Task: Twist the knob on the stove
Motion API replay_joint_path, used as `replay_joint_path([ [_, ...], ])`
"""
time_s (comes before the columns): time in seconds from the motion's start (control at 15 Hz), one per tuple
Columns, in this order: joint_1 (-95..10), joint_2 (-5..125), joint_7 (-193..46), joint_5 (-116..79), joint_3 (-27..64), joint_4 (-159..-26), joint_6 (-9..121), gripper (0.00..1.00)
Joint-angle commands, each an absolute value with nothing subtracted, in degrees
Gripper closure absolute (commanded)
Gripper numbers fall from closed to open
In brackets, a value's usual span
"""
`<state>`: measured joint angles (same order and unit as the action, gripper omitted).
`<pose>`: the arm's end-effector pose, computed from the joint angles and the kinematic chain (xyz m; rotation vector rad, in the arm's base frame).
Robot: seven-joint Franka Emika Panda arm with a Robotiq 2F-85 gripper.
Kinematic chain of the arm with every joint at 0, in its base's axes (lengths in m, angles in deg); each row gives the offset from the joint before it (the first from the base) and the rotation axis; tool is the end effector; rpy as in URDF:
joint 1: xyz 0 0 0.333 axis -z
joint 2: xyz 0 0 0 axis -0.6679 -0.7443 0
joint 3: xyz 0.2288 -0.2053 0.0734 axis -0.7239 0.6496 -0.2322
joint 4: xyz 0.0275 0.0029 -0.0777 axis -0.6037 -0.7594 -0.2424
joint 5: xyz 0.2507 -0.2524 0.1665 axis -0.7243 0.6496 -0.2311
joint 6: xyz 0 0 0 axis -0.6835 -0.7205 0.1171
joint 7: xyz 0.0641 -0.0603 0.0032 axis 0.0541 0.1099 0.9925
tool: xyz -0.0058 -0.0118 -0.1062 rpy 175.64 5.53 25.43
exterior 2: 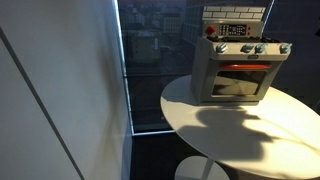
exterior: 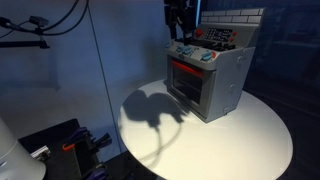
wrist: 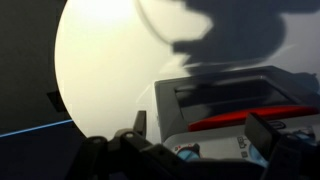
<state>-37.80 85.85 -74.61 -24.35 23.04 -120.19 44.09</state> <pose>0.5137 -0.1169 0.5100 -3.0214 0.5249 -0.3182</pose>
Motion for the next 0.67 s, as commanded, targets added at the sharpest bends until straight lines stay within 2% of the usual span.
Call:
replay_joint_path([
  [0.0,-36.2,82.7,-80.6,-24.2,21.9,-117.6,48.6,0.00],
  [0.6,-35.6,77.0,-92.0,-22.5,21.9,-116.0,58.7,0.00],
])
